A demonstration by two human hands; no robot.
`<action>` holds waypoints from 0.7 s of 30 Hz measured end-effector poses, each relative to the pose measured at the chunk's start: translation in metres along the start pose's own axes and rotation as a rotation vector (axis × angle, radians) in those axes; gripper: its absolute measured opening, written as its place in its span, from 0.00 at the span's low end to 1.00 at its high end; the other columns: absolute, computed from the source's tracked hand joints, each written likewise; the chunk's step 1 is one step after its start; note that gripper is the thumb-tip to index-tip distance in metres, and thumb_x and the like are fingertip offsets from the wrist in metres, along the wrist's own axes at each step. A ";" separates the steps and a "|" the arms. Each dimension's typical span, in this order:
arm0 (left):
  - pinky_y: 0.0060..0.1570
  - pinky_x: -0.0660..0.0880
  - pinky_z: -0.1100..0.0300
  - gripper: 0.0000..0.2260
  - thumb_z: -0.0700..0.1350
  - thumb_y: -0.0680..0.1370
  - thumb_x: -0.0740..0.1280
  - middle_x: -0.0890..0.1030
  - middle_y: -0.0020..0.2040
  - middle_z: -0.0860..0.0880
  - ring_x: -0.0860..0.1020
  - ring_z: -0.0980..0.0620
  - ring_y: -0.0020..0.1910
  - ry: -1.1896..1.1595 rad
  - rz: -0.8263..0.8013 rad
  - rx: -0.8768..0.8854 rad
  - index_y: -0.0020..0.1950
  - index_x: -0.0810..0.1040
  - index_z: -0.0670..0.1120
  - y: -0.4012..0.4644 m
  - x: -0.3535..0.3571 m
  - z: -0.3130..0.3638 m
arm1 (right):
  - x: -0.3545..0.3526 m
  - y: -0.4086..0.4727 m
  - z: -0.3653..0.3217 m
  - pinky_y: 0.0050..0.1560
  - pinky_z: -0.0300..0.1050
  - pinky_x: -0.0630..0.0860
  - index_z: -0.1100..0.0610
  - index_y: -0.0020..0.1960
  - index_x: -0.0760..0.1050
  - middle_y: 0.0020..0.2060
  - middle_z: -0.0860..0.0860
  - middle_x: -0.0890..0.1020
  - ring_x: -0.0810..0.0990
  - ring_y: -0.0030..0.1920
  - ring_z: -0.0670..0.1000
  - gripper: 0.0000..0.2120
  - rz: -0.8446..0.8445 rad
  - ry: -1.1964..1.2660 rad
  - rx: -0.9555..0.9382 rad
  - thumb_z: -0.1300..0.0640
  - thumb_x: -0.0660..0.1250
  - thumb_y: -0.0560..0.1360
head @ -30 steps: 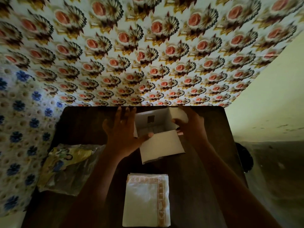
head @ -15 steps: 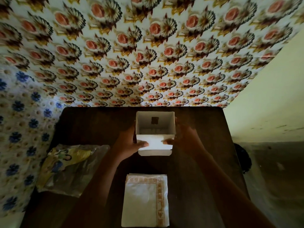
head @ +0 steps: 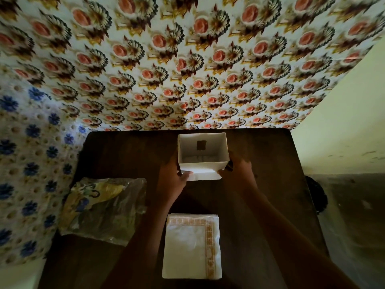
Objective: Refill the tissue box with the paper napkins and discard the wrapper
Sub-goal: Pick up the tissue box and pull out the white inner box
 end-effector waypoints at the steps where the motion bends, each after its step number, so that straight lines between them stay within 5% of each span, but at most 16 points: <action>1: 0.57 0.83 0.46 0.26 0.44 0.75 0.76 0.81 0.65 0.43 0.81 0.45 0.63 -0.032 0.005 -0.004 0.71 0.73 0.44 -0.001 0.000 0.000 | 0.001 0.000 0.001 0.66 0.47 0.74 0.55 0.77 0.65 0.65 0.56 0.81 0.80 0.66 0.55 0.34 0.000 -0.006 0.008 0.60 0.74 0.75; 7: 0.61 0.80 0.52 0.32 0.44 0.74 0.78 0.77 0.69 0.43 0.77 0.44 0.68 -0.129 0.008 -0.058 0.75 0.69 0.45 -0.004 0.002 0.002 | 0.002 0.001 0.006 0.63 0.43 0.74 0.56 0.77 0.66 0.67 0.55 0.80 0.80 0.67 0.55 0.36 0.013 0.032 0.021 0.62 0.77 0.73; 10: 0.67 0.76 0.47 0.44 0.44 0.71 0.79 0.72 0.75 0.45 0.73 0.44 0.73 -0.221 -0.028 -0.053 0.81 0.59 0.50 -0.010 0.000 0.000 | 0.001 -0.004 0.011 0.65 0.59 0.78 0.53 0.81 0.57 0.71 0.55 0.75 0.77 0.70 0.56 0.46 -0.015 0.070 0.062 0.60 0.79 0.71; 15: 0.75 0.65 0.38 0.57 0.42 0.67 0.82 0.58 0.83 0.45 0.60 0.41 0.80 -0.455 -0.101 -0.170 0.83 0.47 0.58 -0.025 -0.010 -0.012 | -0.004 -0.018 0.026 0.65 0.64 0.77 0.48 0.82 0.51 0.74 0.53 0.71 0.73 0.73 0.57 0.57 -0.045 0.143 0.083 0.52 0.83 0.63; 21: 0.76 0.65 0.47 0.48 0.43 0.73 0.77 0.60 0.82 0.48 0.62 0.46 0.80 -0.609 0.026 -0.165 0.83 0.50 0.51 -0.060 -0.023 -0.015 | -0.012 -0.047 0.034 0.68 0.61 0.76 0.43 0.81 0.53 0.75 0.48 0.71 0.71 0.74 0.50 0.59 0.023 0.378 0.066 0.33 0.80 0.58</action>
Point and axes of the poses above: each hand's wrist, its own y-axis towards the middle knuckle, its own x-axis out of the palm, z = x × y, the point moved 2 cm from there along y, towards the middle knuckle
